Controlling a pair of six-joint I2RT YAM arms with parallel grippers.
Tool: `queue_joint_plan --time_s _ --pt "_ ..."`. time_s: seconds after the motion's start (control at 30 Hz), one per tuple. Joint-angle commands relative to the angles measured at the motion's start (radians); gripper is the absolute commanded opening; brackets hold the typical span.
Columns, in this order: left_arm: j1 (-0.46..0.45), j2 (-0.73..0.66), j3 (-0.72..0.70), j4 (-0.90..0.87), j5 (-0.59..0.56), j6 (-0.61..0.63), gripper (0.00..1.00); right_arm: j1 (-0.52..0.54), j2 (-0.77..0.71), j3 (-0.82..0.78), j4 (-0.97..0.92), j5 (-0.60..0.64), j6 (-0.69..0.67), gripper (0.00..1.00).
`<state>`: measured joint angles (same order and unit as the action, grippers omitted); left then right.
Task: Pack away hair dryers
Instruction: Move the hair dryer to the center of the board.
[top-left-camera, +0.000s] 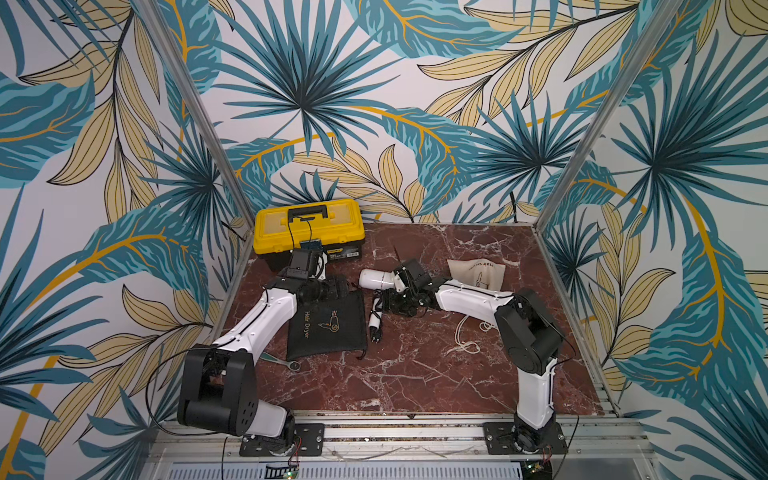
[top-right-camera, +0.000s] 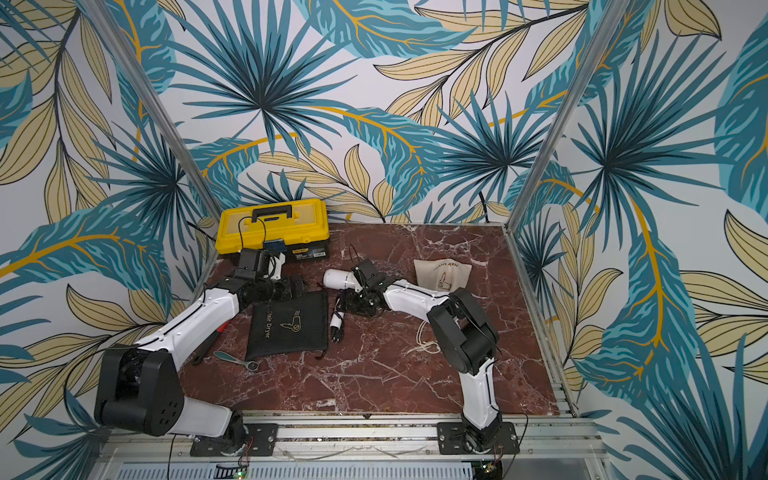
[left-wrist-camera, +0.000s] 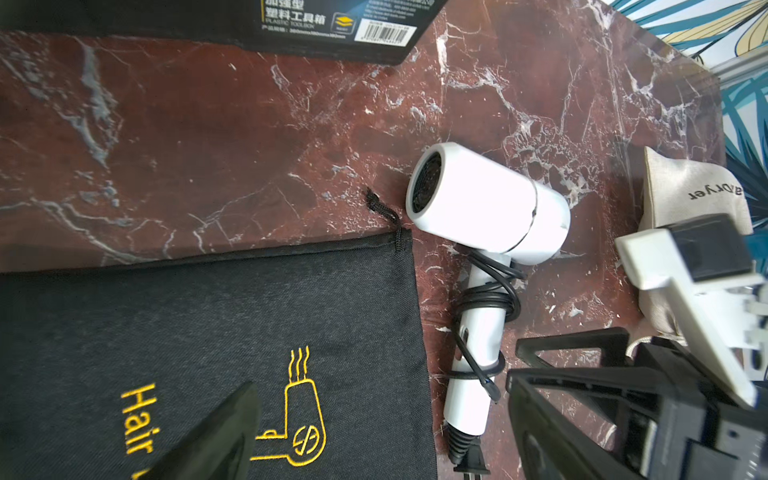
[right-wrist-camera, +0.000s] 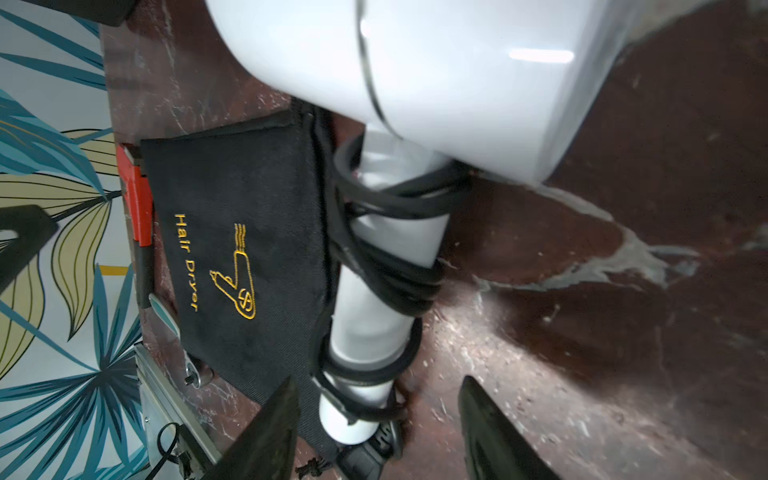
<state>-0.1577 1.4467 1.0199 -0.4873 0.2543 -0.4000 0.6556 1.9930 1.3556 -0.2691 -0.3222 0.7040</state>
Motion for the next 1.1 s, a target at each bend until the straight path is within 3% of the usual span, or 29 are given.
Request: queue_joint_plan --time_s 0.0,0.53,0.73,0.87,1.07 --pt "0.005 -0.008 0.026 0.013 0.020 0.018 0.94 0.002 0.025 0.018 -0.033 0.006 0.009 0.61" --pt "0.004 -0.036 0.007 0.013 0.024 0.026 0.93 0.024 0.133 0.089 -0.090 0.060 -0.015 0.59" --pt "0.005 -0.047 0.008 0.013 0.025 0.021 0.93 0.019 0.124 0.080 -0.133 0.083 -0.053 0.31" --pt "0.004 -0.043 0.009 0.013 0.033 0.013 0.93 -0.016 0.039 -0.008 -0.106 0.088 -0.083 0.29" --pt "-0.004 -0.034 0.012 0.013 0.053 0.015 0.93 -0.093 -0.089 -0.083 -0.224 0.074 -0.270 0.28"
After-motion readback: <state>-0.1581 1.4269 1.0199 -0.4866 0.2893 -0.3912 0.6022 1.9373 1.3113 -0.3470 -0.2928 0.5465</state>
